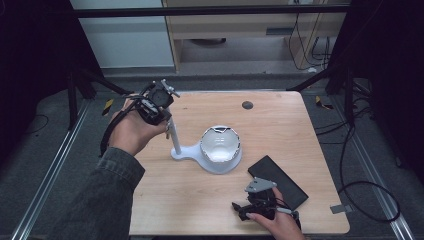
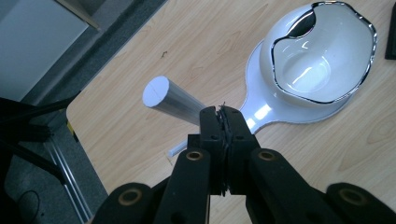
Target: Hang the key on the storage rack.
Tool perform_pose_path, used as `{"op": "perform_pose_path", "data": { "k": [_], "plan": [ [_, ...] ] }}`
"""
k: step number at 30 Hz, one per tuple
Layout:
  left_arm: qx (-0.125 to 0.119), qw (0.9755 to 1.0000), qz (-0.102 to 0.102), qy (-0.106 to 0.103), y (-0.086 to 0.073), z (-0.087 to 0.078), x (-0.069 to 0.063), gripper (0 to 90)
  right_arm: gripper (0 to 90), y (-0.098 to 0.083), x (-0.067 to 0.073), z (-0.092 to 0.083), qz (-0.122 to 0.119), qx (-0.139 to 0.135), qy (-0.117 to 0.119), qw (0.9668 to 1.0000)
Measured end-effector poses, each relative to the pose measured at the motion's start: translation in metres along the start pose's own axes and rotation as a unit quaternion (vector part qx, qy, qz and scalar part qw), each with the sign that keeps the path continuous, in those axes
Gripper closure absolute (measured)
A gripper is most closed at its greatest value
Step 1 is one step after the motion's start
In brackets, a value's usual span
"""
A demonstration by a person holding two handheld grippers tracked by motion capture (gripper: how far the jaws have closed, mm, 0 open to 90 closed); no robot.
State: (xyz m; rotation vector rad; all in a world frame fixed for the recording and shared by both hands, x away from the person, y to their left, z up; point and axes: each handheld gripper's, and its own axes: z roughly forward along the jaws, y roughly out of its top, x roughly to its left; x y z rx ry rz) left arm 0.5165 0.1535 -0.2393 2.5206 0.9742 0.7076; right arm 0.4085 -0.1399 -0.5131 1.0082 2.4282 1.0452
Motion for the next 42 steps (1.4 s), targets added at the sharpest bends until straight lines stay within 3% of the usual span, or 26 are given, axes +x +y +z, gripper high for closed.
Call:
{"op": "perform_pose_path", "data": {
  "k": [12,14,17,20,22,26,28,31,35,38,41,42],
  "plan": [
    [-0.010,0.9997,-0.019,-0.010,-0.010,0.005,0.006,88.1,4.7,0.000,0.000,0.000,0.000,0.000,0.000,1.0000],
    [-0.024,0.9992,-0.026,-0.019,-0.014,0.002,0.007,86.5,4.7,0.000,0.000,0.000,0.001,0.000,0.000,1.0000],
    [-0.049,0.9984,-0.028,-0.011,-0.021,-0.006,0.005,76.9,4.7,0.000,0.000,0.000,0.001,0.000,0.000,1.0000],
    [-0.087,0.9959,-0.024,-0.005,-0.030,-0.017,0.000,65.1,4.6,0.000,0.000,0.000,-0.001,-0.001,0.000,1.0000],
    [-0.116,0.9929,-0.027,-0.001,-0.037,-0.025,-0.004,56.4,4.5,0.000,0.000,0.000,-0.001,0.000,0.000,1.0000],
    [-0.156,0.9876,-0.019,-0.003,-0.052,-0.037,-0.017,44.4,4.2,0.000,0.000,0.000,-0.002,0.000,0.001,1.0000],
    [-0.165,0.9861,-0.014,-0.003,-0.059,-0.038,-0.025,38.8,4.2,0.000,0.000,0.001,-0.002,-0.001,0.001,1.0000],
    [-0.181,0.9831,-0.016,-0.023,-0.065,-0.033,-0.041,29.9,4.1,0.000,0.000,0.000,-0.002,-0.001,0.001,1.0000],
    [-0.185,0.9819,-0.008,-0.038,-0.065,-0.027,-0.060,20.5,5.9,0.001,0.001,-0.002,-0.003,0.007,0.002,1.0000],
    [-0.191,0.9796,-0.001,-0.061,-0.062,-0.019,-0.076,15.9,5.0,0.003,0.003,-0.010,-0.014,-0.011,0.015,0.9997],
    [-0.196,0.9766,0.002,-0.090,-0.057,-0.008,-0.092,13.6,6.0,0.005,0.003,-0.021,-0.021,-0.022,0.005,0.9995],
    [-0.194,0.9763,0.012,-0.095,-0.056,-0.004,-0.098,13.1,6.2,0.006,0.002,-0.026,-0.020,-0.030,0.002,0.9993]
  ]
}}
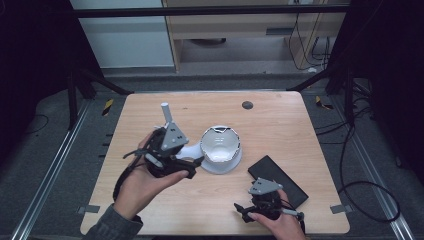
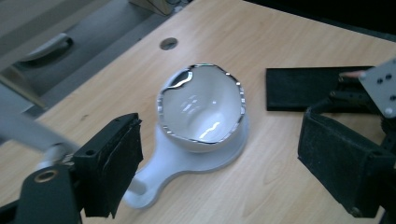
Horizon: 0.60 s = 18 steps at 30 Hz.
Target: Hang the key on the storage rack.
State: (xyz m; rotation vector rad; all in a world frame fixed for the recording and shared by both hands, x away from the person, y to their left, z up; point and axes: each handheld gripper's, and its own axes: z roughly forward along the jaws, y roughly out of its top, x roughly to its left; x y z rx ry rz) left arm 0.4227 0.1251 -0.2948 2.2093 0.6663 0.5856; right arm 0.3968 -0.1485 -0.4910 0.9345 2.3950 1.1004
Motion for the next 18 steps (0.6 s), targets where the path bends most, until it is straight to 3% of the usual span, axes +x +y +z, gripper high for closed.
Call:
{"op": "perform_pose_path", "data": {
  "k": [4,12,18],
  "plan": [
    [-0.005,0.9993,0.001,-0.037,-0.003,0.023,-0.019,11.1,6.2,0.002,-0.007,-0.019,0.000,-0.016,-0.018,0.9997],
    [0.005,0.9952,0.013,-0.097,-0.007,0.076,-0.059,11.7,5.5,-0.018,-0.040,-0.054,0.018,0.007,-0.073,0.9971],
    [0.024,0.9922,0.015,-0.122,-0.006,0.112,-0.078,12.0,5.4,-0.033,-0.054,-0.070,0.027,0.010,-0.101,0.9945]
  ]
}}
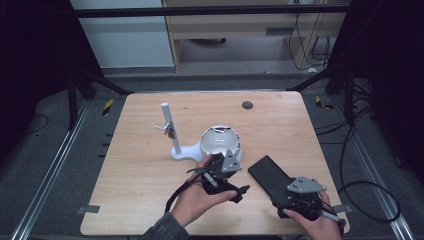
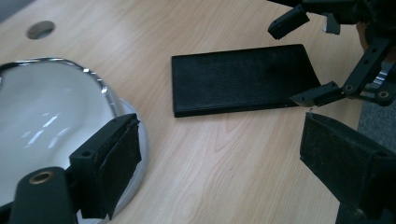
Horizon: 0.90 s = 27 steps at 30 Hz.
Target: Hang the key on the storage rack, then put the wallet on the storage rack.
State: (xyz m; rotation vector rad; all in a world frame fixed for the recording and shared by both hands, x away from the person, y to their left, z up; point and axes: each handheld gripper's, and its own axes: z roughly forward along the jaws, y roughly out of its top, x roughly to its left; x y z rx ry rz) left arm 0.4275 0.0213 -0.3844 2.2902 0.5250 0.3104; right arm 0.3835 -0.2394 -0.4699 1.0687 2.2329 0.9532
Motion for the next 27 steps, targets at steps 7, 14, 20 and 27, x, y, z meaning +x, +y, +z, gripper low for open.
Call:
{"op": "perform_pose_path", "data": {
  "k": [7,14,20,27],
  "plan": [
    [-0.001,0.9999,-0.005,-0.015,0.003,0.029,-0.004,11.6,7.7,-0.015,-0.007,-0.005,0.016,-0.013,0.005,0.9998],
    [0.015,0.9995,-0.025,-0.013,0.001,0.062,0.002,20.2,16.9,-0.021,-0.009,-0.003,0.025,-0.013,-0.003,0.9996],
    [0.013,0.9993,-0.035,0.003,0.001,0.077,0.001,29.1,15.2,-0.022,-0.002,-0.003,0.019,-0.009,-0.008,0.9998],
    [0.038,0.9988,-0.025,0.015,0.003,0.096,-0.001,34.3,16.2,-0.025,-0.002,-0.001,0.013,0.001,-0.008,0.9999]
  ]
}}
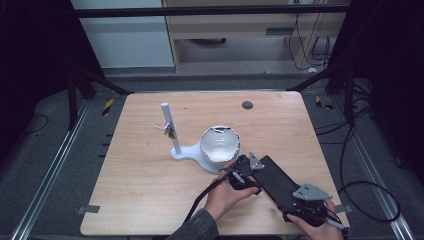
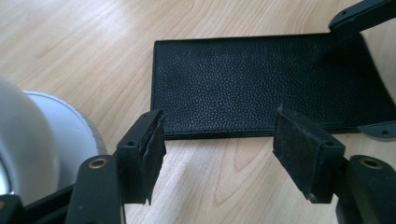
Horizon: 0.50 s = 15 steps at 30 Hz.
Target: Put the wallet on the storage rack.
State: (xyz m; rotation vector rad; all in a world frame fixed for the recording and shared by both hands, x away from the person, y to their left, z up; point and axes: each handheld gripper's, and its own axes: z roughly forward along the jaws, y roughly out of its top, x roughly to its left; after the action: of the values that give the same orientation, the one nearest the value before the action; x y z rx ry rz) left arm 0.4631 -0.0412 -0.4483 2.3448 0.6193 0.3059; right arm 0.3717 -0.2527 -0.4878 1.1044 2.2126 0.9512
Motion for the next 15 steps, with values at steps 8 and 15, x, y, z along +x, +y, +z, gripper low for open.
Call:
{"op": "perform_pose_path", "data": {
  "k": [8,15],
  "plan": [
    [0.002,0.9997,-0.020,0.015,0.012,0.020,0.008,30.8,14.7,-0.002,0.003,0.005,-0.019,0.026,-0.007,0.9995],
    [0.005,0.9995,-0.031,0.010,0.016,0.026,0.009,30.5,16.2,-0.007,-0.001,0.004,-0.023,0.040,-0.017,0.9988]
  ]
}}
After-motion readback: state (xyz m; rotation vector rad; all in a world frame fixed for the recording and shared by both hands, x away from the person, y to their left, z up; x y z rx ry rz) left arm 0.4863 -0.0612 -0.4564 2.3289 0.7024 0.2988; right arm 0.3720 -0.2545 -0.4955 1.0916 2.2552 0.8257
